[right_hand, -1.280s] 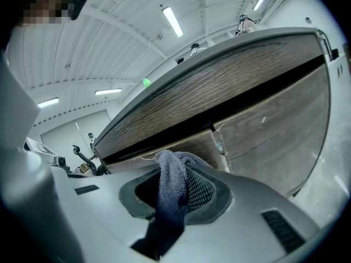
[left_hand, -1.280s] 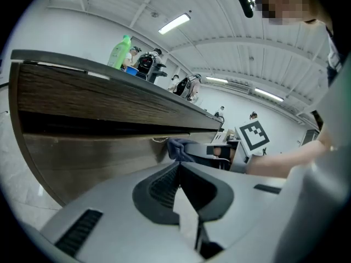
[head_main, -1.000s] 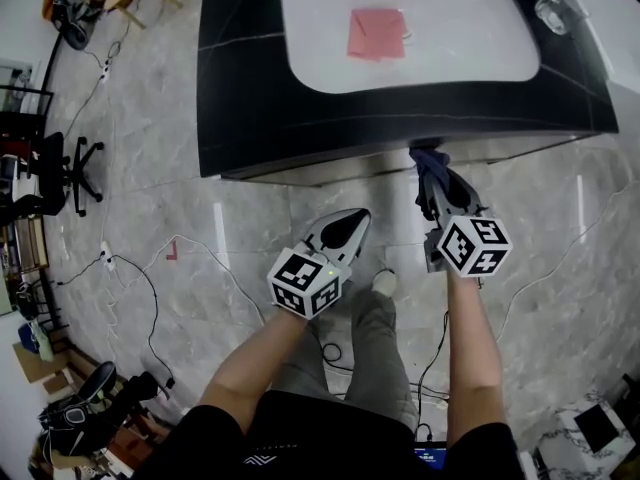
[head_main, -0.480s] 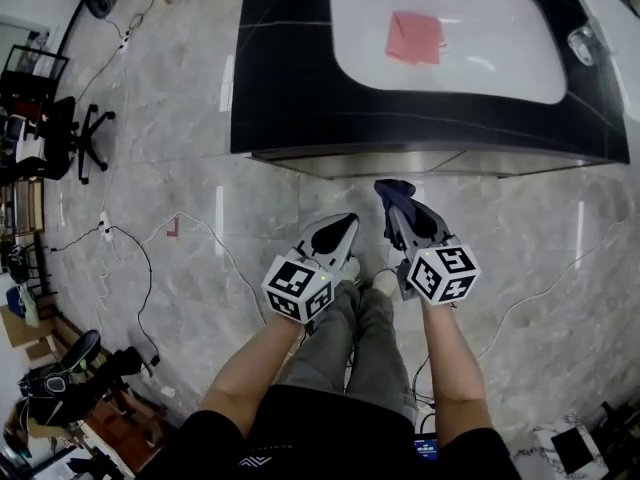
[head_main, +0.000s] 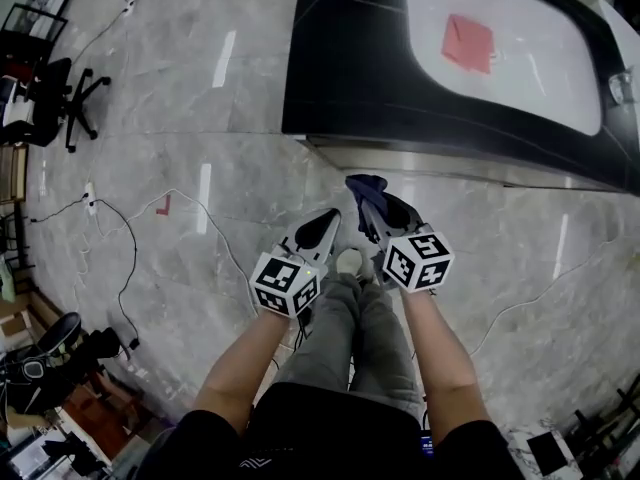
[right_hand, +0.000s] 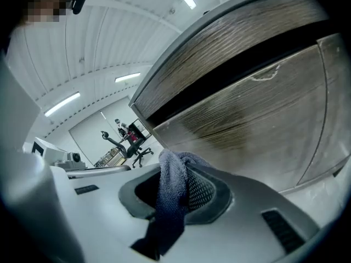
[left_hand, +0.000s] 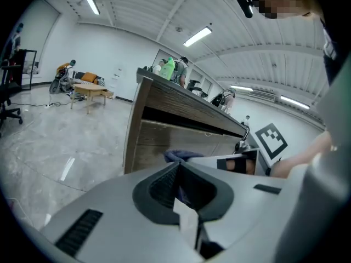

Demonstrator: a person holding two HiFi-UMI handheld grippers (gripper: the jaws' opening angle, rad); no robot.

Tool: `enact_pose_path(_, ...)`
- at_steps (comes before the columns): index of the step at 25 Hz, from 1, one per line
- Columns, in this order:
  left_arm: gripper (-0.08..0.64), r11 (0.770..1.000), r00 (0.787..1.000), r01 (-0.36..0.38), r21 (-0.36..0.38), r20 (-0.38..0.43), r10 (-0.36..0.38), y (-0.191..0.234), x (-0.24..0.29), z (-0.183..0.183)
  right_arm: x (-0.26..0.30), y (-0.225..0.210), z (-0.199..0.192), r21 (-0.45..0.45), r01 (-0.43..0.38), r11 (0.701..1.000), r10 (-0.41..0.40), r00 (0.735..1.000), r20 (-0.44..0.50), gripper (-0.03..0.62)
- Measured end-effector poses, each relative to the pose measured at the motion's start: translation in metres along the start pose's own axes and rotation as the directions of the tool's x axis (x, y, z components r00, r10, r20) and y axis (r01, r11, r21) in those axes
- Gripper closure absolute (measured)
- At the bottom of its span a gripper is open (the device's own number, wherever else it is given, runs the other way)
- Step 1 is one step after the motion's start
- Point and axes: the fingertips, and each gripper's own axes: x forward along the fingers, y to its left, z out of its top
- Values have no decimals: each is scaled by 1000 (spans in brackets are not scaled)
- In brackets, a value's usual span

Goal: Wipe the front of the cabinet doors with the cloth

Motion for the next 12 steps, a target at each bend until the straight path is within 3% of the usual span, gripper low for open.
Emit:
enact_pose_path(5,551,999,999,-38,-36,5,38,46,-8,-10,42,15,-7,-30,-18,999,17,1000,-26,508)
enact_pose_path(12,551,996,997,-73,-55,-14,72,58,-5,-19,69,8,-13,4,-16,1000,17,998,-54,508)
